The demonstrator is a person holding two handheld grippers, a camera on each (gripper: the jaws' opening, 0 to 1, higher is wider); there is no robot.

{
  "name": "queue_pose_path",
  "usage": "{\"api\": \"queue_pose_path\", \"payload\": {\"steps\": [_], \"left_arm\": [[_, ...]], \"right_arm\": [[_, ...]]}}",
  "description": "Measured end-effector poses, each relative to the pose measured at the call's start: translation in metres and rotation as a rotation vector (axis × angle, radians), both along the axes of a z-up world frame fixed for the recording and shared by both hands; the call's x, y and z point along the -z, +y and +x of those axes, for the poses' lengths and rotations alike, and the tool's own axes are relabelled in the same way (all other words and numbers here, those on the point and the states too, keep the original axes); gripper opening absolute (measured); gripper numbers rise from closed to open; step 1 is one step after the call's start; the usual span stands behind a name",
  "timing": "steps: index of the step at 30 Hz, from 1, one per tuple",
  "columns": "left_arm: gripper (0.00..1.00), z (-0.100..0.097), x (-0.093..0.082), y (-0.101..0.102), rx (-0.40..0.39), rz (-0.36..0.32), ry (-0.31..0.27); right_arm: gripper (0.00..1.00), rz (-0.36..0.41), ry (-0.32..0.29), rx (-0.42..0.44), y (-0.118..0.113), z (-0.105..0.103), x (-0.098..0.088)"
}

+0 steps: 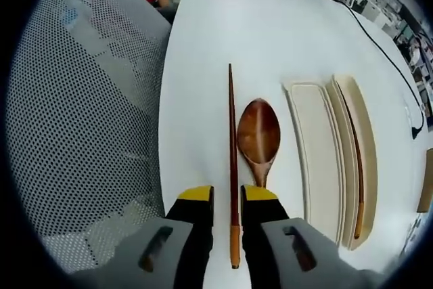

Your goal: Arrange the utensils inside the cutlery case until each visible utensil rests in its matching compartment.

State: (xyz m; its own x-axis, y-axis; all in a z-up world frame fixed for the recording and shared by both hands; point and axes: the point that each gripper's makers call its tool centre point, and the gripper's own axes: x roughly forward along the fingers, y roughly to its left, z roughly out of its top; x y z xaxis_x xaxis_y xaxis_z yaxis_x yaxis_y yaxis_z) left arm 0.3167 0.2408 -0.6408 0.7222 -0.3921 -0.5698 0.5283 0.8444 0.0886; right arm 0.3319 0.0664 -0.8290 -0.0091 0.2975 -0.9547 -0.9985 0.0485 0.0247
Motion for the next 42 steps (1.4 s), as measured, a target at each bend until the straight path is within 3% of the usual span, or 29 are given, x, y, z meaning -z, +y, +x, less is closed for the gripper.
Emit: {"api": "queue_pose_path", "payload": {"steps": [5, 27, 32, 35, 37, 42], "left_arm": [[0.35, 0.0, 0.002, 0.001, -0.002, 0.002, 0.008], [0.35, 0.0, -0.001, -0.002, 0.012, -0.005, -0.002], [0.35, 0.0, -0.001, -0.001, 0.008, -0.014, 0.004], [0.34, 0.001, -0.002, 0.0, 0.005, -0.007, -0.004], [0.34, 0.0, 0.0, -0.001, 0.008, -0.015, 0.007], [0.34, 0.0, 0.0, -0.001, 0.012, -0.004, 0.007]], "right_arm": [[0.14, 0.024, 0.035, 0.026, 0.002, -0.003, 0.0], [0.12, 0.015, -0.006, 0.019, 0.007, 0.0, 0.002], [0.11, -0.012, -0.02, -0.01, 0.01, 0.002, 0.002], [0.11, -0.028, -0.039, -0.119, 0.01, 0.0, 0.002], [0.11, -0.063, -0.003, -0.035, 0.008, 0.002, 0.003], [0.11, -0.114, -0.016, -0.052, 0.011, 0.002, 0.004]]}}
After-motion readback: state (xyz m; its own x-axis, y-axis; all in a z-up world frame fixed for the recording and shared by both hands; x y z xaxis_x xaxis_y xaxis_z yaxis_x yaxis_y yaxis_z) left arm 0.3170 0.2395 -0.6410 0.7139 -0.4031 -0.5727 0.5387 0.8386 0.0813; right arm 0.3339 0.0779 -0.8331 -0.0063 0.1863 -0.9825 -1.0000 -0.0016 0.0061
